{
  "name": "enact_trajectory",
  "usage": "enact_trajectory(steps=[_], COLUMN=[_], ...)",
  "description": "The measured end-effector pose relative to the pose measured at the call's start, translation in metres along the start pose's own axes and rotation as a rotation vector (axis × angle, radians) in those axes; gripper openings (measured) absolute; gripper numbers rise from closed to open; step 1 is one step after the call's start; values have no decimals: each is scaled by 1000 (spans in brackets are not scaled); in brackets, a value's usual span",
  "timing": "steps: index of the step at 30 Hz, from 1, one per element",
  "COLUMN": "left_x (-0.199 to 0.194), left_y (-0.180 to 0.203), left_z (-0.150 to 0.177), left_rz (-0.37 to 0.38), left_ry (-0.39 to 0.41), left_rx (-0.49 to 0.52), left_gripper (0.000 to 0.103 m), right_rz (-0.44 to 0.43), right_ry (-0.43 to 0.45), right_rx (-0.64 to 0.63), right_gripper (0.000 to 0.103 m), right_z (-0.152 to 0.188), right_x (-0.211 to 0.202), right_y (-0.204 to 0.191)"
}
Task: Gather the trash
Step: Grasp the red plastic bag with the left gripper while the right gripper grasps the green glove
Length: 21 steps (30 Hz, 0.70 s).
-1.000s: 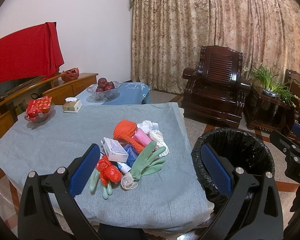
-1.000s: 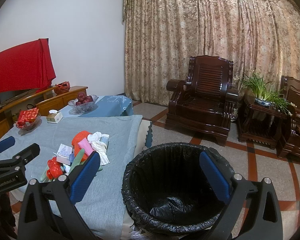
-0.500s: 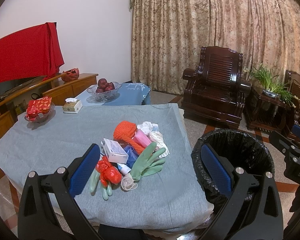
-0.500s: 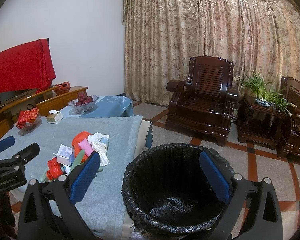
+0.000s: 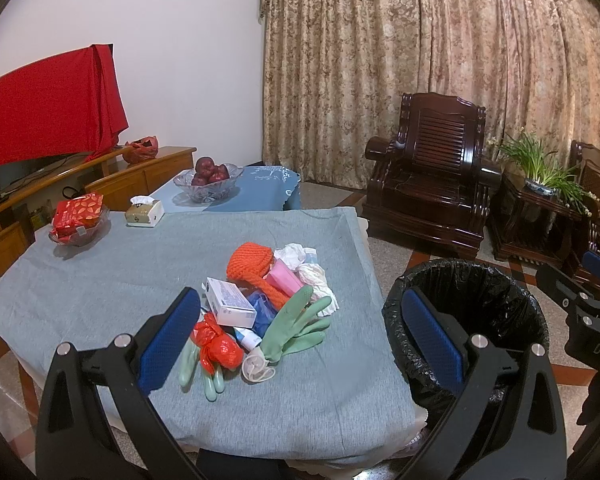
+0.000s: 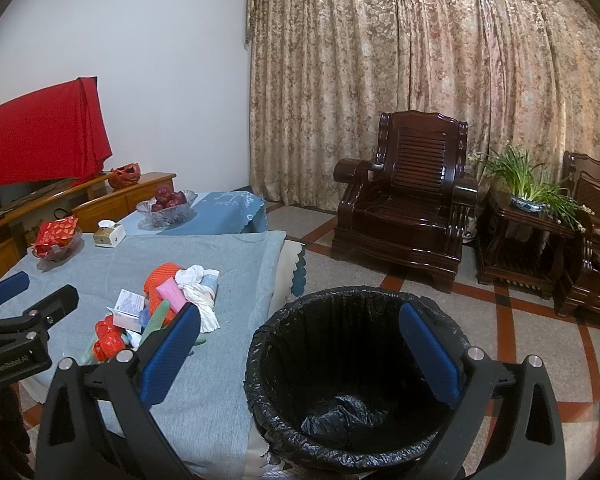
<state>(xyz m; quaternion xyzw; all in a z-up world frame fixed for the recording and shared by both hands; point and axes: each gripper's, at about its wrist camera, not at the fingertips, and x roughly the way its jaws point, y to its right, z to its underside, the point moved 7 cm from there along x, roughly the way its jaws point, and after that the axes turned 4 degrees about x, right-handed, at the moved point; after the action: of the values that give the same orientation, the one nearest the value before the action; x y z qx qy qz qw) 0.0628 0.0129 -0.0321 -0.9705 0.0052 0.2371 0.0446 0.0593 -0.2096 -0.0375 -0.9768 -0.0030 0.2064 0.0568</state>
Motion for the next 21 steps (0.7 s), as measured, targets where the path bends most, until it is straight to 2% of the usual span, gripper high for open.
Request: enact_trajectory(steps=[9,12,21], left_x=[6,10,36], left_y=[0,-13,-108], left_z=[-3,-4,13], left_rz=[-5,-38,-190], left_ry=[-3,8,-14], left_rx=[-6,-1,-95], left_gripper=[98,98,98], right_rz=[-9,-27,-134], right_ry=[-11,-8,-29], right_rx=[-4,-8,-36], right_gripper=[97,97,97], right_z=[3,1,13], right_x=[10,19,69], right_y=[-7,-16,-68])
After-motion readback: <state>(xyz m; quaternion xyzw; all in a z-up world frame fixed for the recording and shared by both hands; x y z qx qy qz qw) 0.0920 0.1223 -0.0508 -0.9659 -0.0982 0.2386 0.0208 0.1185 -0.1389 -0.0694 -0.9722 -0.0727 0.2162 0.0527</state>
